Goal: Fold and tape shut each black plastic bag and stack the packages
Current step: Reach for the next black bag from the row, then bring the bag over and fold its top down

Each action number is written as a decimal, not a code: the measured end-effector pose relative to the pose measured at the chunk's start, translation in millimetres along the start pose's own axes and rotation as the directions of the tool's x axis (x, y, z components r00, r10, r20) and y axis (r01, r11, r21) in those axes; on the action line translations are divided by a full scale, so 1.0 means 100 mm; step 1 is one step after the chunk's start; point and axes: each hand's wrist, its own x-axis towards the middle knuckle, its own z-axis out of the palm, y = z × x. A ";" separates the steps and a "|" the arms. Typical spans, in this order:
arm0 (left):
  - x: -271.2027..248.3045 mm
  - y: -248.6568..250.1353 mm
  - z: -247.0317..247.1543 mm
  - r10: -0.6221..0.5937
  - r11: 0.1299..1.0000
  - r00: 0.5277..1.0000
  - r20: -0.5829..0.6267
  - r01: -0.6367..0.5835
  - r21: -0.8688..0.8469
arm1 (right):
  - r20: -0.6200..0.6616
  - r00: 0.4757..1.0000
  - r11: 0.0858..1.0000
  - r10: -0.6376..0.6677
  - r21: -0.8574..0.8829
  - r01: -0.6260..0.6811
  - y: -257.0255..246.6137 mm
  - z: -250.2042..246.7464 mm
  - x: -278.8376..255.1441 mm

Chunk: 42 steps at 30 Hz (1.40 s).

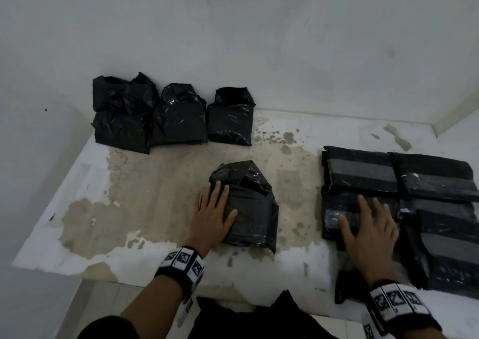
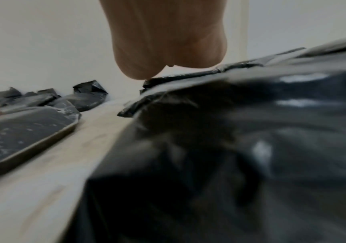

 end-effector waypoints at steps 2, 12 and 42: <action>0.05 -0.04 0.03 -0.007 1.000 0.999 0.044 0.007 0.002 | -0.046 0.986 0.983 -0.162 0.077 0.166 -0.27 0.00 0.07; 0.11 -0.20 0.02 0.092 0.995 0.996 0.009 -0.092 -0.040 | 0.531 0.734 0.898 -0.424 0.138 0.418 -1.99 0.86 0.67; 1.49 -0.87 -0.74 -0.014 0.968 0.978 0.206 0.065 -0.243 | 0.355 0.886 0.926 -0.298 0.331 0.179 -1.60 0.48 1.18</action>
